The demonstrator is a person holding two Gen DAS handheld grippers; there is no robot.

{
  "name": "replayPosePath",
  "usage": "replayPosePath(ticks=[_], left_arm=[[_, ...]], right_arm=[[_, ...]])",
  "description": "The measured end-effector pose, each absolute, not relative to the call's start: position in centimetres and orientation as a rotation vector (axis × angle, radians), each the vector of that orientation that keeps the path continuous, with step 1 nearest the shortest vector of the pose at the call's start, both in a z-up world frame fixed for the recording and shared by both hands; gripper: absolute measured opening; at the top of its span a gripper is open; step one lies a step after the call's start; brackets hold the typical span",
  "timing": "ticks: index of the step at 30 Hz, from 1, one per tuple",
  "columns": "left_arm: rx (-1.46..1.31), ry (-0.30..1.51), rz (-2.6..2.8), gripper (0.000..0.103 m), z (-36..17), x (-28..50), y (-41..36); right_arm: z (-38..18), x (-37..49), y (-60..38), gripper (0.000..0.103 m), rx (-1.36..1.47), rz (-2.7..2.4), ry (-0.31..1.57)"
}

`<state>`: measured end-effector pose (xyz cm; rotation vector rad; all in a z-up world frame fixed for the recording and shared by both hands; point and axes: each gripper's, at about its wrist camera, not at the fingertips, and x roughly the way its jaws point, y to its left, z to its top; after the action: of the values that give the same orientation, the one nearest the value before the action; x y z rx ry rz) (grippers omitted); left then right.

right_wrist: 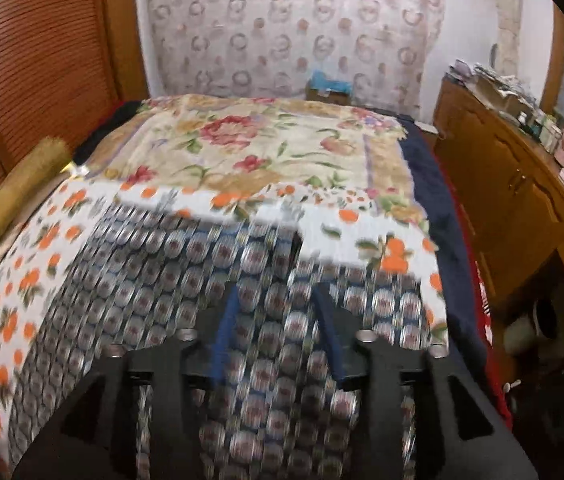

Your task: Fold small clothes

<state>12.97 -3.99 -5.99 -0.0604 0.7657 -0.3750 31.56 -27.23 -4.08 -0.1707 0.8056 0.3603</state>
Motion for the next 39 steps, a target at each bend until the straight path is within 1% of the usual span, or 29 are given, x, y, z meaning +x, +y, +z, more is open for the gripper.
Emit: replayPosePath(ticks=[5,13,14,17,18,20,21,29,39], left_arm=[[-0.060,0.770,-0.383,0.037,-6.2,13.0,-4.7],[-0.044,0.779,-0.387,0.037,-6.4,13.0,-5.1],[-0.046,0.780,-0.386,0.037,-6.4,13.0,-5.1],[-0.052,0.783,-0.384,0.037,-6.5,13.0,-5.0],[-0.052,0.785,-0.385,0.037,-6.6,13.1,-5.0],[-0.050,0.786,-0.386,0.037,-6.6,13.1,-5.1],[-0.048,0.786,-0.387,0.037,-6.6,13.1,-5.1],[-0.049,0.775,-0.401,0.037,-6.2,13.0,-5.3],[-0.039,0.771,-0.424,0.037,-6.0,12.9,-6.4]], right_arm=[[-6.0,28.3,-28.2,0.045,-0.143,0.410,0.844],[-8.6,28.9,-28.5,0.045,-0.102,0.410,0.906],[-8.6,28.8,-28.5,0.043,-0.103,0.413,0.905],[-8.6,28.2,-27.7,0.025,-0.123,0.452,0.889],[-8.6,28.0,-27.4,0.015,-0.131,0.467,0.887],[-8.5,27.5,-26.8,0.006,-0.155,0.501,0.879],[-8.3,27.2,-26.7,0.003,-0.173,0.502,0.861],[-4.2,24.7,-28.8,0.002,-0.186,0.461,0.738],[-2.8,24.2,-35.2,0.001,-0.203,0.312,0.743]])
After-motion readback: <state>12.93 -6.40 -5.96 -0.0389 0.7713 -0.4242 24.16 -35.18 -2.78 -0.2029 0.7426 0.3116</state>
